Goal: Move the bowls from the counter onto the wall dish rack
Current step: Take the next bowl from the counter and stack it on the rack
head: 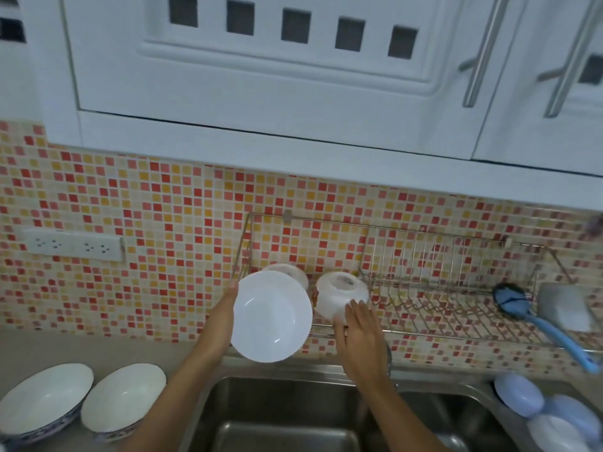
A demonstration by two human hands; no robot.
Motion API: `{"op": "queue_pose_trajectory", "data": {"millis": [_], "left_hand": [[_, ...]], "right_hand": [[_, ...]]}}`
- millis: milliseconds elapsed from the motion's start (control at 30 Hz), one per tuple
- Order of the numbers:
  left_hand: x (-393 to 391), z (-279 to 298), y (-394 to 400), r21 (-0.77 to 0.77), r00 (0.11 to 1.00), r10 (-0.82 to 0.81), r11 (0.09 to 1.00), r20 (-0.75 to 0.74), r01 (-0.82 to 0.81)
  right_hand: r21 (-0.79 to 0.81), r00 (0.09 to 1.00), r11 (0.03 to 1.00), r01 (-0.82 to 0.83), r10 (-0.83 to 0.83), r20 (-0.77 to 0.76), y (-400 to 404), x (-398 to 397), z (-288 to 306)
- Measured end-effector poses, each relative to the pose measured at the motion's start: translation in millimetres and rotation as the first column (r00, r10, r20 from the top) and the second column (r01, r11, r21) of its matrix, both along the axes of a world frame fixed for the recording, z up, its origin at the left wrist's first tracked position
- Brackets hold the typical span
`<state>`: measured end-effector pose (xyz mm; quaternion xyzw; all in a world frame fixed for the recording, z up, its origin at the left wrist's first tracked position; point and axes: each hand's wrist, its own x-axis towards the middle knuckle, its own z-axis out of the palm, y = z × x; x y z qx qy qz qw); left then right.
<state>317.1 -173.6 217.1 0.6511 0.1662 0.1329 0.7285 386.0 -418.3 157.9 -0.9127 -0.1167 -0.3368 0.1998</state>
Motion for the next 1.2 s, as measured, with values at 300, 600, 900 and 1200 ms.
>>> {"op": "queue_pose_trajectory", "data": {"millis": [300, 600, 900, 1200], "left_hand": [[31.2, 45.0, -59.7, 0.13, 0.956, 0.006, 0.99, 0.293, -0.046], [83.7, 49.2, -106.4, 0.631, 0.862, -0.253, 0.77, 0.439, -0.096], [119.9, 18.8, -100.0, 0.921, 0.82, -0.477, 0.363, 0.315, -0.143], [130.6, 1.6, -102.7, 0.973, 0.811, -0.538, 0.129, 0.229, -0.19]], "right_hand": [[-0.046, 0.99, 0.999, 0.003, 0.004, 0.138, -3.7, 6.7, -17.7], [-0.012, 0.981, 0.999, -0.041, 0.042, 0.188, -2.8, 12.7, -24.4], [0.0, 0.978, 1.0, -0.032, 0.031, 0.205, -0.8, 13.0, -26.6], [0.037, 0.954, 0.992, -0.12, 0.105, 0.283, -10.8, 5.3, -40.2]]}}
